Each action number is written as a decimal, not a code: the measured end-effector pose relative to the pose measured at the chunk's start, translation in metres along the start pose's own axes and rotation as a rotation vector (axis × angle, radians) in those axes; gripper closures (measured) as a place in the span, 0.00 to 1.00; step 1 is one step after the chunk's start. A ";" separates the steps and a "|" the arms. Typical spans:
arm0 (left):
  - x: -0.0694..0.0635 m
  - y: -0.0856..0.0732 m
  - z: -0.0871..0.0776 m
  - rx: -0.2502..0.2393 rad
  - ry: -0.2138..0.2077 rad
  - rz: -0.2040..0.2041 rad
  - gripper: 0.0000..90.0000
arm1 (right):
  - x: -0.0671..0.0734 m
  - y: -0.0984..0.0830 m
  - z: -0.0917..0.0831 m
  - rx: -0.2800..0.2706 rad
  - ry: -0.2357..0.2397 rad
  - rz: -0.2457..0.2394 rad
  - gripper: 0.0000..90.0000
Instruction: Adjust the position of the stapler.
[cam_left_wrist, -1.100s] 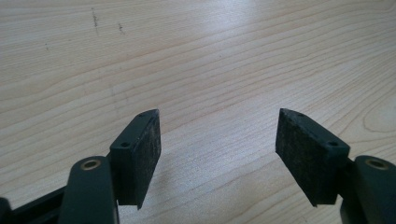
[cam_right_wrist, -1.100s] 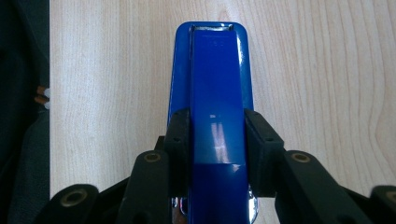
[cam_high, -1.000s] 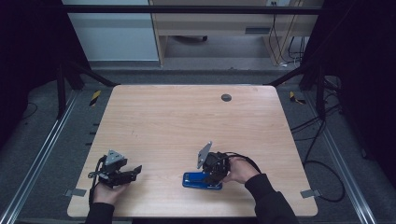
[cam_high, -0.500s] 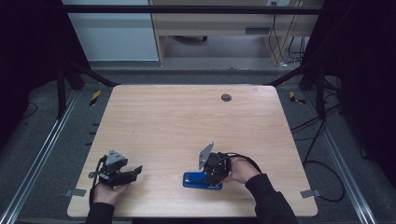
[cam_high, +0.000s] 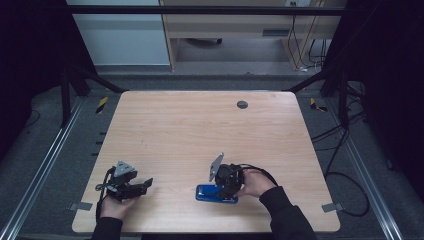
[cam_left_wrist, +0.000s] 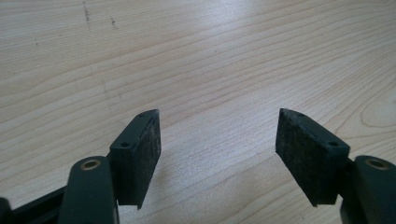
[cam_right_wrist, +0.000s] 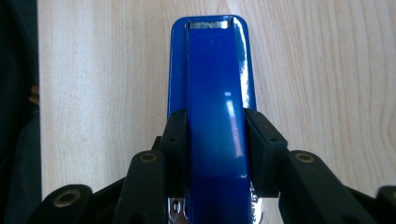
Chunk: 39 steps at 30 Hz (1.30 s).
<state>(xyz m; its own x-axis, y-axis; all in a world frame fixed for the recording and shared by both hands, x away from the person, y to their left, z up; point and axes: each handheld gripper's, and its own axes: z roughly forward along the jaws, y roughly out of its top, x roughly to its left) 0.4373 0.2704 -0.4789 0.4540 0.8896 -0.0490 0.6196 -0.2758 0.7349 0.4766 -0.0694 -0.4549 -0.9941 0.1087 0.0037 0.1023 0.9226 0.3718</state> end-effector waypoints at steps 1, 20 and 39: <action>0.000 0.000 0.000 0.001 0.000 0.000 0.34 | 0.000 0.000 0.000 0.000 0.000 0.000 0.71; 0.000 0.000 0.000 0.004 -0.005 -0.002 0.34 | 0.005 0.008 -0.003 0.005 -0.017 -0.131 0.73; 0.000 0.000 0.001 0.005 -0.009 0.000 0.34 | 0.007 0.002 -0.006 -0.073 -0.007 -0.057 0.63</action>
<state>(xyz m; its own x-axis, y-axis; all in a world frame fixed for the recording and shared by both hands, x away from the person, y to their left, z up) 0.4376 0.2700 -0.4791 0.4602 0.8861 -0.0552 0.6229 -0.2779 0.7312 0.4700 -0.0687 -0.4486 -0.9979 0.0600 -0.0261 0.0426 0.8980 0.4379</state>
